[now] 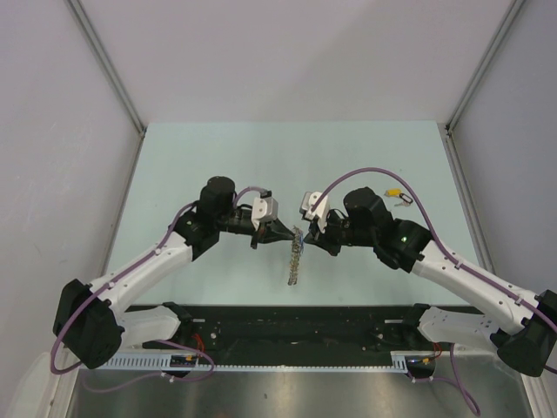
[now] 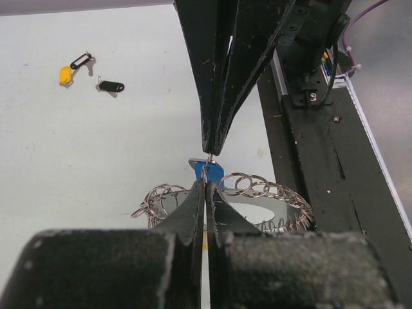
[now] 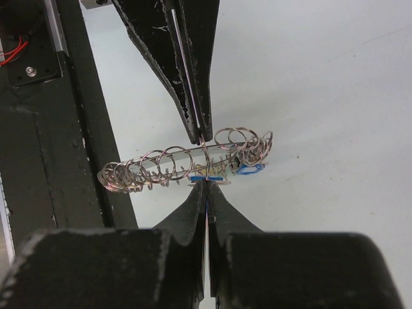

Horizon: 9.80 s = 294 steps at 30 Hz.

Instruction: Put the keys on the keyring

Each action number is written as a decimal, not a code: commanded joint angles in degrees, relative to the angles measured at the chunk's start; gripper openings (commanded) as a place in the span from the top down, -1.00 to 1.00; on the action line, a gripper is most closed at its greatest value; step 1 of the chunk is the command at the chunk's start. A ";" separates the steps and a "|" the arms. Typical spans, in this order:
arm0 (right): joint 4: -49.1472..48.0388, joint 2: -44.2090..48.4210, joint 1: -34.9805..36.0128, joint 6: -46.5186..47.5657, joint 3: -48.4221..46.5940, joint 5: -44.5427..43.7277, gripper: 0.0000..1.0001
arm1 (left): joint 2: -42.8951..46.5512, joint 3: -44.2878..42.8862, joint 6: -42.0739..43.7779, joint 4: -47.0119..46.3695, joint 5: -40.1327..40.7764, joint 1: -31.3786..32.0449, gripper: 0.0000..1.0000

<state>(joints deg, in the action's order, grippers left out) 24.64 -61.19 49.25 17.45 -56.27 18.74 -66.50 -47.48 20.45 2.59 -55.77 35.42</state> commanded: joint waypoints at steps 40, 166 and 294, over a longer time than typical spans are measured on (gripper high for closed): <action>-6.80 0.10 -0.21 -0.93 -0.24 2.26 1.00 | 0.49 -1.47 -1.81 -4.79 -2.94 2.02 0.99; -58.74 -35.75 -16.03 -10.42 21.64 12.63 0.50 | 28.97 12.68 -3.22 1.54 44.43 0.88 0.99; 2.78 6.87 4.71 4.87 -1.39 -3.62 1.00 | 1.81 4.24 -11.66 -17.53 -5.93 2.11 0.99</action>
<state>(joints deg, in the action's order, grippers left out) 26.48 -54.35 53.41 22.35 -55.05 15.90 -64.55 -41.17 6.13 -13.82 -59.13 37.23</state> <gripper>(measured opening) 0.010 0.006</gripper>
